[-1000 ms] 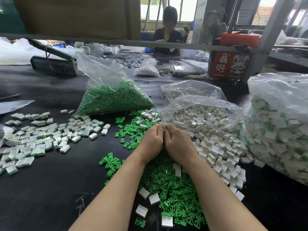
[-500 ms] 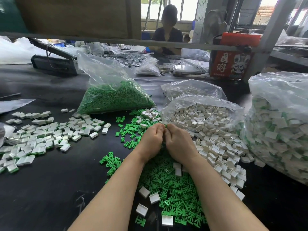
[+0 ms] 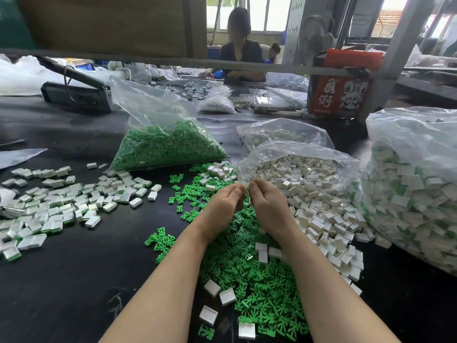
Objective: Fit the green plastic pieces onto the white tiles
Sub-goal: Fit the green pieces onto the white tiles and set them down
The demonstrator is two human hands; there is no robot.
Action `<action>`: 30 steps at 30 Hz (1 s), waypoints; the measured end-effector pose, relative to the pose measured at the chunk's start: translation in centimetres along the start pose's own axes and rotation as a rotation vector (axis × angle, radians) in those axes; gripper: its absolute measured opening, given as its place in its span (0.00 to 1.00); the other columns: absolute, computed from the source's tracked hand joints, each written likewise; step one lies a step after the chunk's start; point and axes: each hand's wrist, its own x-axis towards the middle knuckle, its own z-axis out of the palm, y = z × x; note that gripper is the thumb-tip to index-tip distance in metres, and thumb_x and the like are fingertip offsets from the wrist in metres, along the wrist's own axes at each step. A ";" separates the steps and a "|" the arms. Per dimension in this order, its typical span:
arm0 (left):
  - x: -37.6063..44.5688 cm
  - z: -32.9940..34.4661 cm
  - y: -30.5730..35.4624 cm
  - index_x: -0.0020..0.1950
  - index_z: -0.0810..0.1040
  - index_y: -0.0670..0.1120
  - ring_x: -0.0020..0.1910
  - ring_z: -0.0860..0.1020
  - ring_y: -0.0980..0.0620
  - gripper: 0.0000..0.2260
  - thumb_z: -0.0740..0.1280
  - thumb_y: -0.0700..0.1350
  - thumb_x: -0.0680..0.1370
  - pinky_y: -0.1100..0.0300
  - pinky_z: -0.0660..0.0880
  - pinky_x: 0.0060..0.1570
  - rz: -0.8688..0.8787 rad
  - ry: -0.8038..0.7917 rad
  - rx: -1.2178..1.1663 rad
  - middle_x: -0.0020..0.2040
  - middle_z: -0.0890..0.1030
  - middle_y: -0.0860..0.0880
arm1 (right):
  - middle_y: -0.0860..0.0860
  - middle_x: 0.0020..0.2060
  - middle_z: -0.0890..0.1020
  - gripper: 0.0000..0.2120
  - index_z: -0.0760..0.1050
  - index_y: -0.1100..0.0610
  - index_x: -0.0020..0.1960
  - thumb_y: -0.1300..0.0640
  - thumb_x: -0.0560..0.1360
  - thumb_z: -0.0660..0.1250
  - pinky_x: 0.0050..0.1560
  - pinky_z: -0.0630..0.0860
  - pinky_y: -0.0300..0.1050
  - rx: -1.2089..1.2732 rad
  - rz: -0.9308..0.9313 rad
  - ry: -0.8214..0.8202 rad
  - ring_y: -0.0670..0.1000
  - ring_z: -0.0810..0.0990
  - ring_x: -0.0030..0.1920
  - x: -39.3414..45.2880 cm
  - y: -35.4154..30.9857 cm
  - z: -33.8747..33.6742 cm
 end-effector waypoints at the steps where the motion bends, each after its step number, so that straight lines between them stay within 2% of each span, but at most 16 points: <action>1: -0.1 -0.1 0.0 0.47 0.73 0.46 0.36 0.66 0.56 0.12 0.58 0.53 0.79 0.57 0.66 0.44 0.002 -0.021 -0.021 0.35 0.68 0.55 | 0.47 0.31 0.72 0.14 0.73 0.59 0.41 0.57 0.83 0.57 0.35 0.65 0.43 0.025 0.000 -0.013 0.46 0.68 0.32 0.0 0.0 0.0; 5: -0.3 -0.5 -0.1 0.42 0.75 0.52 0.31 0.65 0.61 0.11 0.57 0.52 0.80 0.67 0.65 0.35 -0.005 -0.090 -0.043 0.31 0.69 0.60 | 0.42 0.27 0.72 0.16 0.71 0.51 0.37 0.59 0.83 0.58 0.32 0.65 0.32 0.114 0.002 -0.080 0.37 0.70 0.27 0.0 -0.2 -0.5; 7: -0.4 -0.5 0.1 0.41 0.77 0.54 0.29 0.68 0.64 0.13 0.57 0.49 0.81 0.71 0.67 0.32 -0.007 -0.121 -0.071 0.30 0.71 0.61 | 0.41 0.26 0.72 0.16 0.71 0.50 0.37 0.59 0.83 0.58 0.32 0.66 0.32 0.150 0.015 -0.121 0.37 0.70 0.27 0.0 -0.3 -0.7; 10: -0.7 -0.7 0.4 0.47 0.77 0.52 0.29 0.73 0.67 0.12 0.55 0.46 0.83 0.77 0.69 0.32 -0.031 -0.173 -0.090 0.31 0.76 0.63 | 0.41 0.30 0.71 0.15 0.70 0.50 0.38 0.60 0.83 0.58 0.34 0.65 0.33 0.178 0.026 -0.180 0.37 0.68 0.30 0.0 -0.4 -1.0; 13: -1.0 -0.8 0.7 0.46 0.80 0.53 0.28 0.71 0.65 0.14 0.56 0.47 0.83 0.76 0.68 0.31 -0.046 -0.199 -0.092 0.30 0.74 0.63 | 0.38 0.28 0.73 0.14 0.71 0.49 0.39 0.59 0.83 0.58 0.35 0.67 0.31 0.169 0.030 -0.204 0.35 0.70 0.30 0.0 -0.3 -1.1; 16: -1.0 -0.6 0.8 0.46 0.81 0.55 0.28 0.66 0.63 0.12 0.58 0.53 0.80 0.73 0.65 0.29 -0.063 -0.201 -0.070 0.29 0.70 0.62 | 0.39 0.27 0.72 0.12 0.76 0.62 0.45 0.59 0.83 0.58 0.33 0.65 0.32 0.121 0.022 -0.220 0.38 0.67 0.28 0.2 0.1 -1.1; 19: -1.0 -0.5 0.8 0.49 0.81 0.55 0.30 0.65 0.61 0.12 0.57 0.52 0.81 0.71 0.65 0.30 -0.066 -0.181 -0.073 0.30 0.69 0.60 | 0.37 0.24 0.72 0.12 0.75 0.57 0.43 0.59 0.83 0.58 0.32 0.64 0.33 0.135 0.028 -0.213 0.39 0.67 0.28 0.2 0.3 -0.9; 21: -1.1 -0.4 0.9 0.45 0.81 0.57 0.30 0.67 0.61 0.15 0.56 0.50 0.83 0.72 0.66 0.30 -0.053 -0.170 -0.081 0.30 0.71 0.61 | 0.40 0.26 0.72 0.13 0.73 0.57 0.40 0.59 0.83 0.58 0.34 0.64 0.38 0.197 0.043 -0.204 0.42 0.67 0.30 0.2 0.3 -0.6; 23: -1.2 -0.2 1.1 0.47 0.79 0.52 0.30 0.74 0.63 0.15 0.54 0.45 0.85 0.74 0.69 0.31 -0.048 -0.164 -0.155 0.30 0.77 0.61 | 0.48 0.31 0.71 0.14 0.72 0.62 0.41 0.60 0.83 0.57 0.36 0.65 0.43 0.296 0.062 -0.174 0.47 0.67 0.33 0.2 0.3 -0.3; 25: -1.3 -0.2 1.2 0.47 0.75 0.46 0.30 0.75 0.65 0.13 0.53 0.44 0.85 0.75 0.69 0.30 -0.035 -0.144 -0.197 0.31 0.78 0.60 | 0.49 0.30 0.69 0.15 0.70 0.60 0.39 0.61 0.83 0.55 0.35 0.65 0.43 0.378 0.079 -0.127 0.46 0.67 0.32 0.2 0.2 -0.1; 27: -1.2 -0.4 1.1 0.44 0.74 0.45 0.30 0.71 0.62 0.13 0.56 0.48 0.84 0.73 0.68 0.30 -0.024 -0.077 -0.186 0.31 0.75 0.58 | 0.50 0.29 0.69 0.16 0.70 0.58 0.37 0.61 0.83 0.55 0.32 0.64 0.42 0.382 0.096 -0.050 0.46 0.66 0.29 0.2 0.3 -0.5; 30: -0.8 -0.8 0.9 0.46 0.80 0.48 0.29 0.68 0.60 0.12 0.60 0.51 0.81 0.71 0.66 0.27 0.015 0.005 -0.185 0.33 0.73 0.54 | 0.50 0.28 0.70 0.16 0.71 0.59 0.38 0.59 0.84 0.55 0.29 0.66 0.37 0.404 0.138 0.010 0.45 0.68 0.27 0.3 0.4 -1.1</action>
